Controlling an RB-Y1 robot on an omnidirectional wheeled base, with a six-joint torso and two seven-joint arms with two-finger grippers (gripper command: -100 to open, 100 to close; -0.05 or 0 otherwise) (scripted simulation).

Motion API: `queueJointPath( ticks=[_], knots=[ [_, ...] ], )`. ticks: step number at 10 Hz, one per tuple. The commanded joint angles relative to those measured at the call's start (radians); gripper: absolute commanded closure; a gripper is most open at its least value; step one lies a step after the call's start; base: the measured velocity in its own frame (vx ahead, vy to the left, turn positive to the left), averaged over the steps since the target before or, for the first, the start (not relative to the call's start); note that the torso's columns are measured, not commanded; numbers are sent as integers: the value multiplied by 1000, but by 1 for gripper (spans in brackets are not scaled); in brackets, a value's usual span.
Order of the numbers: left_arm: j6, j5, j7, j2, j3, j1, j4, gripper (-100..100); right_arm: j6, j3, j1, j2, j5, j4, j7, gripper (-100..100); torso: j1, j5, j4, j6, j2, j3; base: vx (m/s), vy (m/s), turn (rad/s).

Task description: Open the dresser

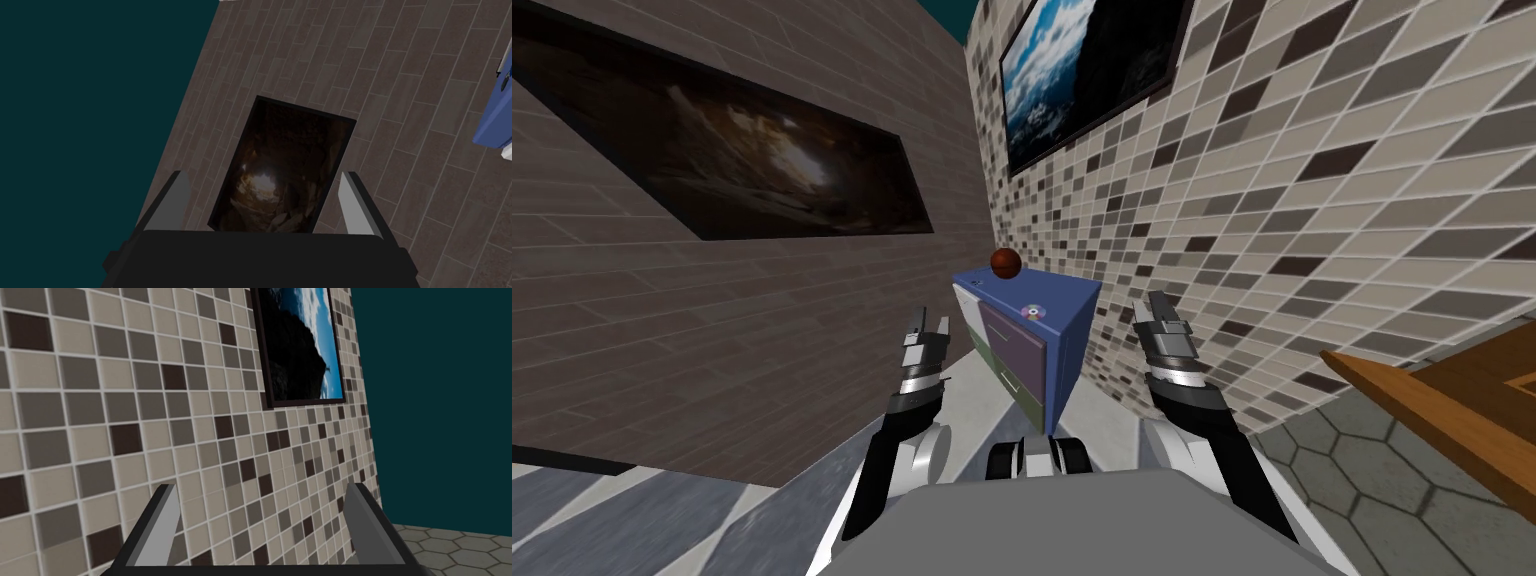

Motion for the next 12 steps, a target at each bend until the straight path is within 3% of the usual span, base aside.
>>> queueJointPath(
  ticks=[1,2,5,12],
  knots=[
    [1,-2,0,29,-4,-4,8,-100,0,0,0,0,0,0,0,0,0,0,74,0,74,-148,4,6,-34],
    [2,-5,-1,49,-7,-7,15,-100,0,0,0,0,0,0,0,0,1,0,107,0,108,-217,1,16,-53],
    [9,-20,-4,104,-30,-29,62,-100,0,0,0,0,0,1,0,0,1,0,120,0,120,-242,1,32,-89],
    [29,-64,-11,138,-97,-94,204,-100,0,0,0,0,0,1,0,0,0,0,121,0,120,-242,2,62,-133]
  ],
)
